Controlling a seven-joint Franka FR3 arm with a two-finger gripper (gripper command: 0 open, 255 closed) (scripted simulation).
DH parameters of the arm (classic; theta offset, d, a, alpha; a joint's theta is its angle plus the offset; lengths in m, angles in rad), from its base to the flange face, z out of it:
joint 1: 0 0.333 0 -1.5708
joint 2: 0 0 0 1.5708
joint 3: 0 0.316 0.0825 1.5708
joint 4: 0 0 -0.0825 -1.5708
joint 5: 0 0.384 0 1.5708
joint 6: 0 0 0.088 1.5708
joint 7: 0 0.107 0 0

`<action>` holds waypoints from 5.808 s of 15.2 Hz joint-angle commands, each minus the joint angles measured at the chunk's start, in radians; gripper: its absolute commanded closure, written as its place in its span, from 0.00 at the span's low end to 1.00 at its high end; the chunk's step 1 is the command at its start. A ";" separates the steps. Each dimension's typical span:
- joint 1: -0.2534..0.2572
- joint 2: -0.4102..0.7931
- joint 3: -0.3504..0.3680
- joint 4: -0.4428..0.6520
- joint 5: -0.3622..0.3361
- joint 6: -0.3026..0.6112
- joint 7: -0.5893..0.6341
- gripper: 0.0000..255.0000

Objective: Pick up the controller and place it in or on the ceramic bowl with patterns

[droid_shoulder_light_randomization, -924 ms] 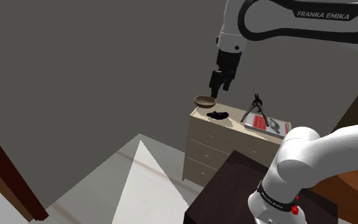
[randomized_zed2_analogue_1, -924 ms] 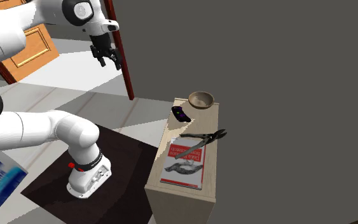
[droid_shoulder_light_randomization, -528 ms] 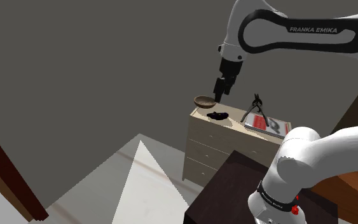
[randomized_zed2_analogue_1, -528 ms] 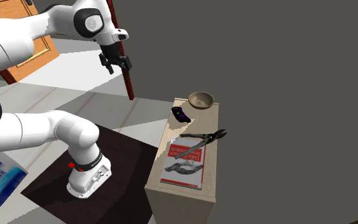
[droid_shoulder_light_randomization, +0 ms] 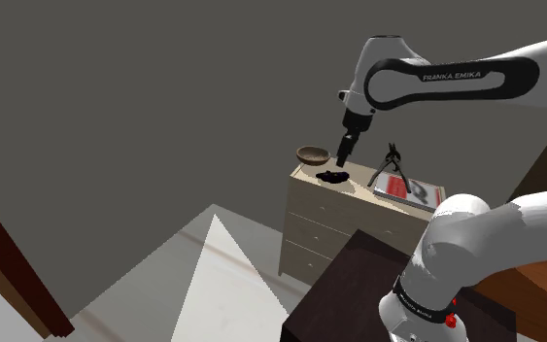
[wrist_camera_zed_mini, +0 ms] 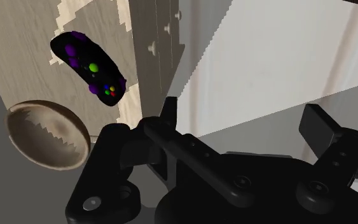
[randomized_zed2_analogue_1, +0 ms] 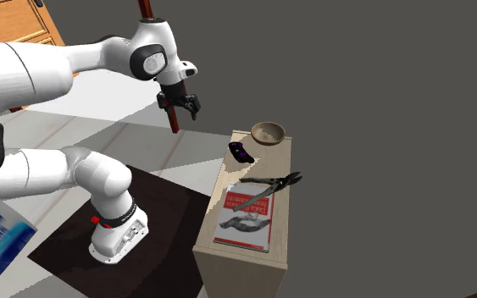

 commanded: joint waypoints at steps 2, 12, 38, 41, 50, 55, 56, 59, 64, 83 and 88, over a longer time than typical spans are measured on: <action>-0.002 0.067 -0.082 -0.019 -0.039 0.107 -0.102 0.00; 0.074 0.384 -0.381 0.032 -0.041 0.436 -0.478 0.00; 0.261 0.849 -0.614 0.161 0.468 0.684 -1.041 1.00; 0.261 0.849 -0.614 0.161 0.468 0.684 -1.041 1.00; 0.261 0.751 -0.624 0.177 0.316 0.616 -0.926 1.00; 0.244 0.681 -0.608 0.200 0.224 0.550 -0.855 1.00; 0.241 0.669 -0.603 0.205 0.210 0.536 -0.843 1.00; 0.230 0.634 -0.589 0.223 0.172 0.494 -0.813 1.00; 0.214 0.585 -0.565 0.257 0.127 0.423 -0.774 1.00; 0.077 1.272 -0.523 0.917 0.699 0.214 -1.078 1.00; 0.068 1.300 -0.505 0.887 0.728 0.263 -1.101 1.00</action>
